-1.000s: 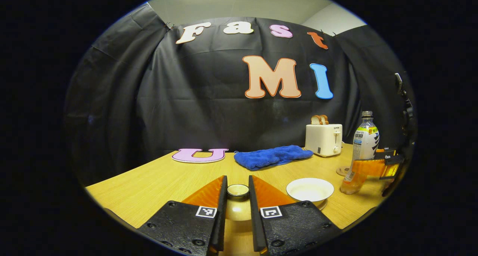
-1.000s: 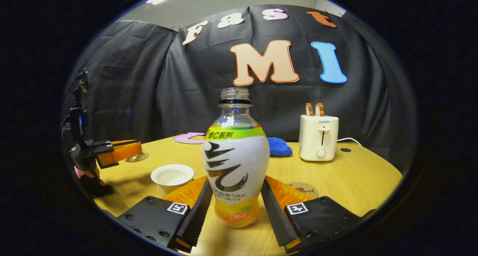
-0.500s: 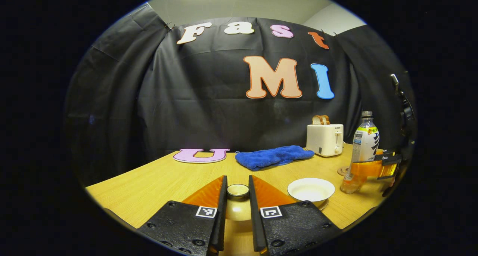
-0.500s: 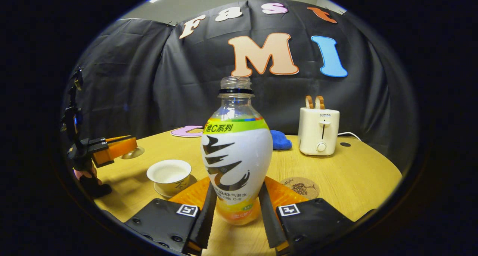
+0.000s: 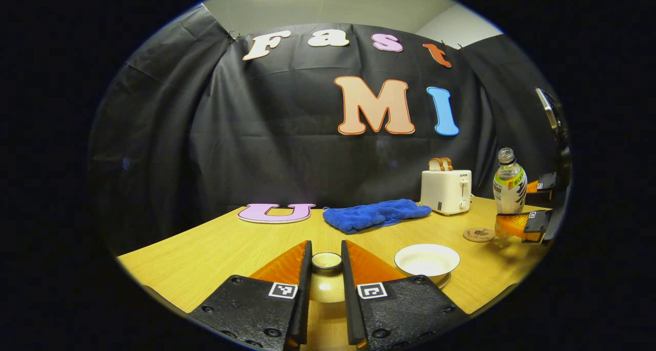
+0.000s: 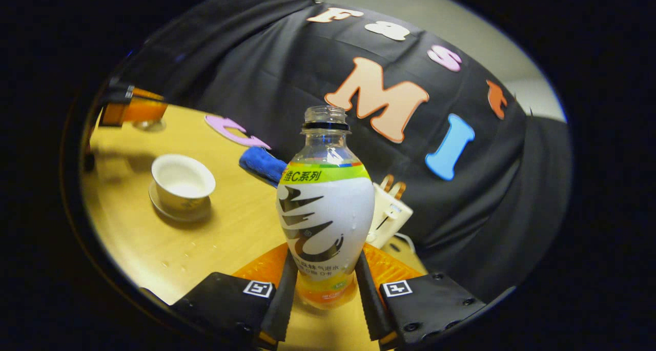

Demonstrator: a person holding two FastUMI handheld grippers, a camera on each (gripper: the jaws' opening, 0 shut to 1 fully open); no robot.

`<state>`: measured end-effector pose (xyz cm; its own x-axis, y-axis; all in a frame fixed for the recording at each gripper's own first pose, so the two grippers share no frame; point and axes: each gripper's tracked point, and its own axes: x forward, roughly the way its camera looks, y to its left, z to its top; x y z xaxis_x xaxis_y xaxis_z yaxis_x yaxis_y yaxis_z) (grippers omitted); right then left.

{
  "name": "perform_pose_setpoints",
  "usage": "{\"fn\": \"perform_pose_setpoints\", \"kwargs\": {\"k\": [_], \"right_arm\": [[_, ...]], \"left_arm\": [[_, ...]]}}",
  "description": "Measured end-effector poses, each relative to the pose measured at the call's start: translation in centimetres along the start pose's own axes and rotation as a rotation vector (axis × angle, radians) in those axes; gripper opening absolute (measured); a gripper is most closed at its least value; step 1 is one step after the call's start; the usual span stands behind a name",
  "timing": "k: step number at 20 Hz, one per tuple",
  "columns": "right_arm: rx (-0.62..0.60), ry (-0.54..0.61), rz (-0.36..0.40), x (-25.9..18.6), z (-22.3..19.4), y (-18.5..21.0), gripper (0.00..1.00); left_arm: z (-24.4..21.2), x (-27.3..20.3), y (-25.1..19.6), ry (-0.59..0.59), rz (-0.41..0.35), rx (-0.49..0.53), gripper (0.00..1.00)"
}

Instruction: Open the teacup lid with one hand, grasp the water bottle and pour water into the teacup with the other hand; after pouring, place the water bottle on the coaster and then close the teacup lid.

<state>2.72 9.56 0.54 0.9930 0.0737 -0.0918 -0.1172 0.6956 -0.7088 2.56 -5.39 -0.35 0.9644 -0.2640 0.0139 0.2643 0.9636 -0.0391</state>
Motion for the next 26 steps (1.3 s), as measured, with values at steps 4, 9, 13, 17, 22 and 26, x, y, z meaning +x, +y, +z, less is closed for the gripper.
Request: {"fn": "perform_pose_setpoints", "kwargs": {"k": [4,9,13,17,22,26], "right_arm": [[-0.233,-0.022,-0.034,0.0,0.6,-0.3,0.62],[-0.411,-0.031,-0.031,0.9,1.7,0.6,0.61],[-0.538,-0.052,-0.062,0.7,2.6,-0.1,0.61],[-0.681,-0.074,-0.094,0.5,3.6,-0.1,0.61],[-0.804,-0.098,-0.083,0.9,4.2,0.3,0.64],[-0.914,-0.145,-0.116,1.7,5.3,1.1,0.63]], "left_arm": [[-0.1,-0.1,0.2,0.002,0.004,0.0,0.28],[-0.1,0.0,1.6,0.003,0.03,0.001,0.28],[-0.1,0.1,3.0,0.005,0.064,0.001,0.28],[-0.2,0.1,3.1,0.005,0.068,0.0,0.28],[-0.2,0.0,3.1,0.005,0.068,0.0,0.28],[-0.2,0.1,3.1,0.005,0.068,0.0,0.28]]}}
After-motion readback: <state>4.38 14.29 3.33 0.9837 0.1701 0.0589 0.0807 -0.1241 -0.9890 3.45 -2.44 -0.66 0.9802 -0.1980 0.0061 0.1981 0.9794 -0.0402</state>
